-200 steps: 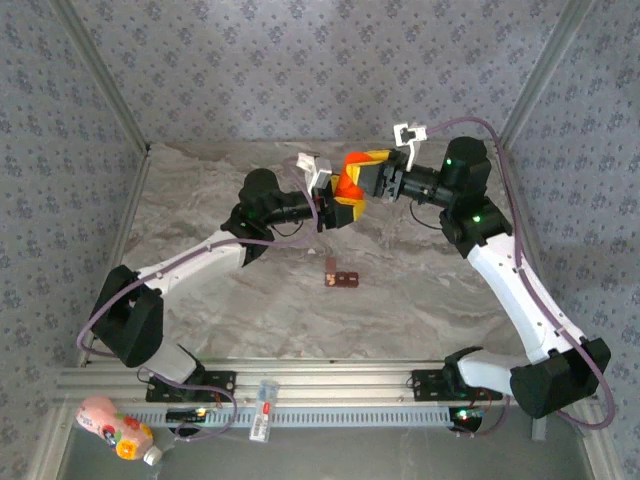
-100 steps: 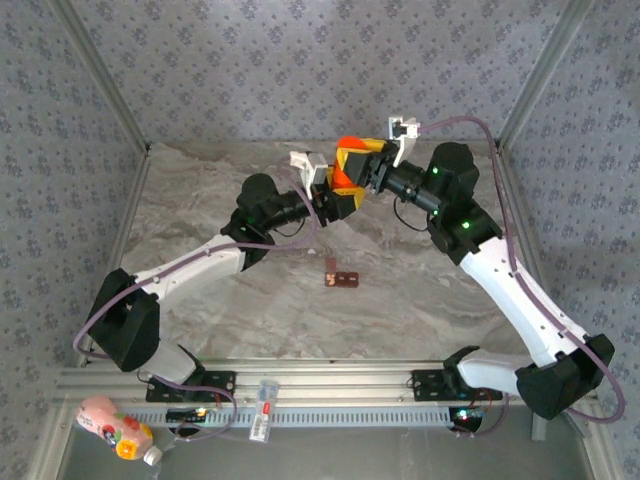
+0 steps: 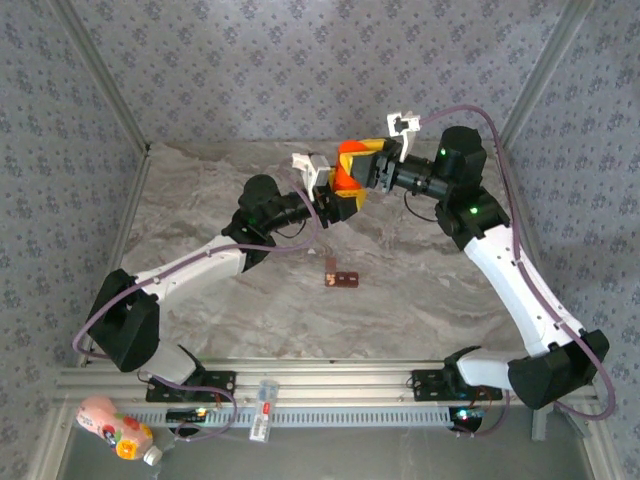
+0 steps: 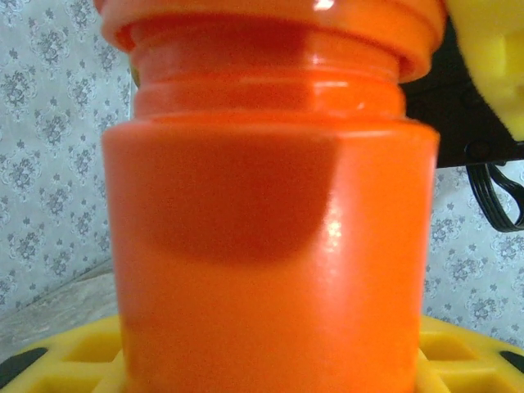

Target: Sort the pills into containers

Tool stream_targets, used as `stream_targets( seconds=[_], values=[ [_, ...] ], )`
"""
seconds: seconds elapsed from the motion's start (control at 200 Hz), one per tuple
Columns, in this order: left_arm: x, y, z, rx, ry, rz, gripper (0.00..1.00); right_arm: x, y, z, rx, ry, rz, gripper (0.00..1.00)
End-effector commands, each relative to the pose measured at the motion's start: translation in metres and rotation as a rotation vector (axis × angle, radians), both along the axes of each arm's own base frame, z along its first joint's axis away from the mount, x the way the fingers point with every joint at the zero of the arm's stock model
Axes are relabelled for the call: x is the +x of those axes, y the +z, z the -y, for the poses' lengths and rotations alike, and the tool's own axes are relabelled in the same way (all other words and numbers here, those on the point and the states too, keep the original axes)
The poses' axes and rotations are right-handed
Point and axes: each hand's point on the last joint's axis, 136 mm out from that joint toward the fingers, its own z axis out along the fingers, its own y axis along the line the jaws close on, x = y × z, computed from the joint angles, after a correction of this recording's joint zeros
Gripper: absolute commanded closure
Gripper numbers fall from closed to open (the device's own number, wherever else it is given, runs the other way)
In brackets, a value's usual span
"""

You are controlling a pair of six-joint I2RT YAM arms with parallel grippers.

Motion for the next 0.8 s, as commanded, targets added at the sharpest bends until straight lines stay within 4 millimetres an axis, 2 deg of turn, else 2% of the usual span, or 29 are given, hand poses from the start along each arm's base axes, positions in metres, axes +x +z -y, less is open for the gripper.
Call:
stream_targets(
  seconds=[0.0, 0.275, 0.405, 0.505, 0.635, 0.795],
  values=[
    [-0.017, 0.058, -0.013, -0.111, 0.005, 0.144, 1.0, -0.011, -0.023, -0.009, -0.049, 0.069, -0.106, 0.73],
    [-0.013, 0.056, -0.013, -0.109, 0.027, 0.137, 1.0, -0.004, -0.037, -0.016, -0.098, -0.051, -0.158, 0.7],
    [-0.011, 0.053, -0.014, -0.107, 0.036, 0.131, 1.0, 0.001, -0.037, -0.012, -0.093, -0.086, -0.164, 0.66],
    [-0.009, 0.05, -0.014, -0.102, 0.047, 0.125, 1.0, 0.002, -0.034, -0.006, -0.086, -0.093, -0.169, 0.51],
    [-0.007, 0.047, -0.014, -0.098, 0.053, 0.119, 1.0, 0.003, -0.013, 0.007, -0.042, -0.109, -0.139, 0.33],
    [-0.007, 0.045, -0.014, -0.095, 0.055, 0.117, 1.0, -0.008, 0.008, 0.022, -0.005, -0.105, -0.093, 0.21]
  ],
)
